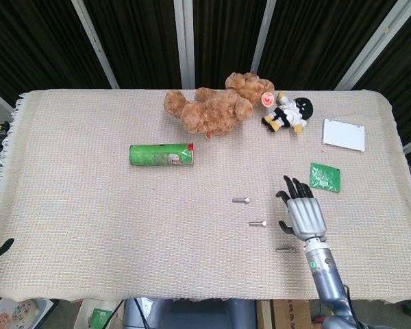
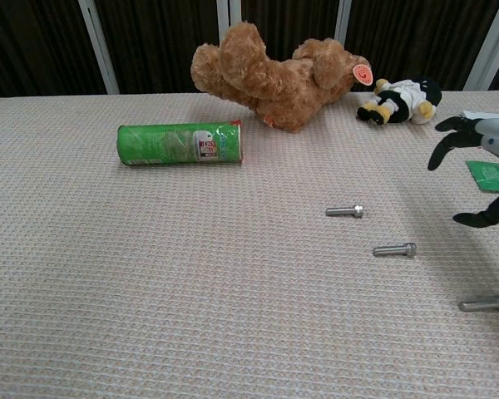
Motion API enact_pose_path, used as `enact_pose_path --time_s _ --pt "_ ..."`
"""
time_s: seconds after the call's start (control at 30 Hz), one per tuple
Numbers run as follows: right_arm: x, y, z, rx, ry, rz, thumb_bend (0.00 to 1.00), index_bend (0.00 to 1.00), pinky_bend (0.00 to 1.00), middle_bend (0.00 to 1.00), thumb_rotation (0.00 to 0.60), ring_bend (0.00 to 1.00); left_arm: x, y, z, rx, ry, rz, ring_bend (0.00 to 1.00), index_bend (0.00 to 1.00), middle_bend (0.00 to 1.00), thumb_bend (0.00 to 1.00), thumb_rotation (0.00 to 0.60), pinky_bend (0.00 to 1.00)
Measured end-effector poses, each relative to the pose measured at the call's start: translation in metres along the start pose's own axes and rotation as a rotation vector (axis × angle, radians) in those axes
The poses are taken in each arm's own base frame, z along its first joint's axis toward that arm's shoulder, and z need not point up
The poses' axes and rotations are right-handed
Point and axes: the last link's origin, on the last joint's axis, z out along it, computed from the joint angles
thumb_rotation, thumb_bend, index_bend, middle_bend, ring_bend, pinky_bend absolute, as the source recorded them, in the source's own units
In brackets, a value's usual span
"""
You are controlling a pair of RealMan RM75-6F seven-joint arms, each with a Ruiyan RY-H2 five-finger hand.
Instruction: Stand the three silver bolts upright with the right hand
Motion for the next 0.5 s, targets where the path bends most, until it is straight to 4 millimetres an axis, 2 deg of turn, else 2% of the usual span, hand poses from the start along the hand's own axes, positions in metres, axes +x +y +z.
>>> enact_pose_path --time_s 0.3,0.5 --pt "-0.009 -0.065 0.042 -0.019 -0.008 -0.005 0.24 0.39 0.11 0.01 0.6 0.01 0.0 -0.002 0.003 0.009 -0.008 -0.008 0.0 0.06 0.07 0.24 0.6 0.12" --pt "-0.01 -0.088 0.063 -0.077 -0.008 0.017 0.24 0.41 0.11 0.01 0.6 0.01 0.0 -0.003 0.005 0.017 -0.011 -0.012 0.0 0.06 0.07 0.24 0.6 0.12"
